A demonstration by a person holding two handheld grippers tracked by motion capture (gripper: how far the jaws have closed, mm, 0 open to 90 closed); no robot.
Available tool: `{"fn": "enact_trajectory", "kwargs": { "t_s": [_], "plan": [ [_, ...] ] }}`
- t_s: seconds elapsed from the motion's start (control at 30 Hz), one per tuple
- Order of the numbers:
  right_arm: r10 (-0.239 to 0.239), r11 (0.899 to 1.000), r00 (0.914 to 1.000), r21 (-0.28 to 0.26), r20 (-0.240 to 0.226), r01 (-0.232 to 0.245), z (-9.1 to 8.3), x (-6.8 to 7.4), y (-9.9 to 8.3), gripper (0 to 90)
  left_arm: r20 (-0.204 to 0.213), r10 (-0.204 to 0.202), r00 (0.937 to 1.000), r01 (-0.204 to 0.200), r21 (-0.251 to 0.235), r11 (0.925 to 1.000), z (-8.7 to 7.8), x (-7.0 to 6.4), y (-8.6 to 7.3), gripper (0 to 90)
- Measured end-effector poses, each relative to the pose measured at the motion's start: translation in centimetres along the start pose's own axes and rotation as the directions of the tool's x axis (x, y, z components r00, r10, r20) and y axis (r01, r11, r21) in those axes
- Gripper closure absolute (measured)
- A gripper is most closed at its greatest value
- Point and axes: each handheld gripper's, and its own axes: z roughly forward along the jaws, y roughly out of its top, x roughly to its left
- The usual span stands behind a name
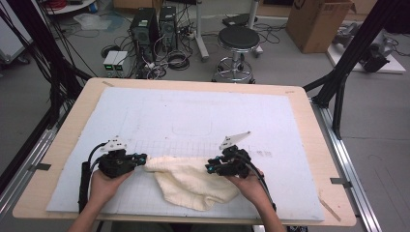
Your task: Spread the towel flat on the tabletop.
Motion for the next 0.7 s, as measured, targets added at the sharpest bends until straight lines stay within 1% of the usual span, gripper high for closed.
{"fn": "enact_trajectory", "kwargs": {
  "t_s": [0.03,0.1,0.13,0.17,0.23,0.27,0.33,0.37,0.4,0.47,0.5,0.53,0.57,0.6,0.63,0.67,0.7],
  "plan": [
    [0.012,1.000,0.9997,-0.017,0.022,-0.011,-0.4,-0.3,0.2,69.2,-0.001,0.002,1.0000,-0.002,0.004,1.0000,0.0,0.0,0.0,86.4],
    [0.031,0.999,0.9987,-0.027,0.042,-0.029,-0.6,-0.9,0.3,67.9,-0.001,0.005,1.0000,-0.005,0.010,0.9999,0.1,0.0,0.0,86.4],
    [0.034,0.999,0.9979,-0.027,0.056,-0.033,-0.5,-1.2,0.3,67.9,0.000,0.000,1.0000,0.000,0.006,1.0000,0.1,0.0,0.0,86.4],
    [0.051,0.999,0.9972,-0.016,0.054,-0.050,-0.3,-1.6,0.3,66.9,-0.001,0.000,1.0000,0.000,0.005,1.0000,0.1,0.0,0.0,86.4],
    [0.066,0.998,0.9963,-0.010,0.056,-0.065,0.2,-2.2,0.2,66.2,-0.005,0.004,1.0000,-0.004,0.007,1.0000,0.0,0.1,0.0,86.4],
    [0.079,0.997,0.9956,-0.017,0.050,-0.078,0.4,-2.3,0.3,66.1,-0.004,0.005,1.0000,-0.005,0.007,1.0000,0.0,0.1,0.0,86.4],
    [0.084,0.996,0.9951,-0.040,0.052,-0.082,0.5,-2.6,0.4,66.1,-0.004,0.004,1.0000,-0.004,0.009,0.9999,0.1,0.1,-0.1,86.4],
    [0.091,0.995,0.9945,-0.040,0.052,-0.089,0.7,-2.7,0.5,66.0,-0.005,0.007,1.0000,-0.006,0.009,0.9999,0.1,0.1,-0.1,86.4],
    [0.087,0.996,0.9949,-0.026,0.052,-0.086,1.1,-2.8,0.5,65.0,-0.005,0.003,1.0000,-0.003,0.006,1.0000,0.2,0.1,-0.1,86.4],
    [0.091,0.996,0.9948,0.019,0.044,-0.092,2.0,-2.8,0.5,63.7,-0.005,0.005,1.0000,-0.005,0.008,1.0000,0.1,0.1,-0.1,86.4],
    [0.091,0.995,0.9951,0.047,0.038,-0.093,2.6,-2.9,0.4,63.7,-0.002,0.006,1.0000,-0.006,0.010,0.9999,0.1,0.1,-0.1,86.4],
    [0.083,0.993,0.9961,0.087,0.032,-0.085,3.1,-2.8,0.3,64.1,-0.004,0.007,1.0000,-0.007,0.009,0.9999,0.0,0.1,0.0,86.4],
    [0.075,0.992,0.9964,0.095,0.040,-0.078,3.3,-2.7,0.2,65.8,-0.004,0.003,1.0000,-0.003,0.007,1.0000,0.0,0.1,0.0,86.4],
    [0.064,0.993,0.9971,0.094,0.041,-0.067,3.3,-2.6,0.3,71.2,-0.005,0.004,1.0000,-0.004,0.006,1.0000,0.0,0.1,0.0,86.4],
    [0.058,0.993,0.9981,0.103,0.021,-0.060,3.3,-2.6,0.3,77.8,-0.005,0.000,1.0000,0.000,0.003,1.0000,0.1,0.1,0.0,86.4],
    [0.054,0.992,0.9985,0.110,0.013,-0.055,3.3,-2.6,0.3,83.2,-0.003,-0.004,1.0000,0.004,0.003,1.0000,0.1,0.2,0.0,86.4],
    [0.034,0.991,0.9994,0.127,0.013,-0.035,3.3,-2.4,0.3,85.7,-0.003,-0.008,1.0000,0.008,0.003,1.0000,0.2,0.2,0.1,86.5]
  ]
}}
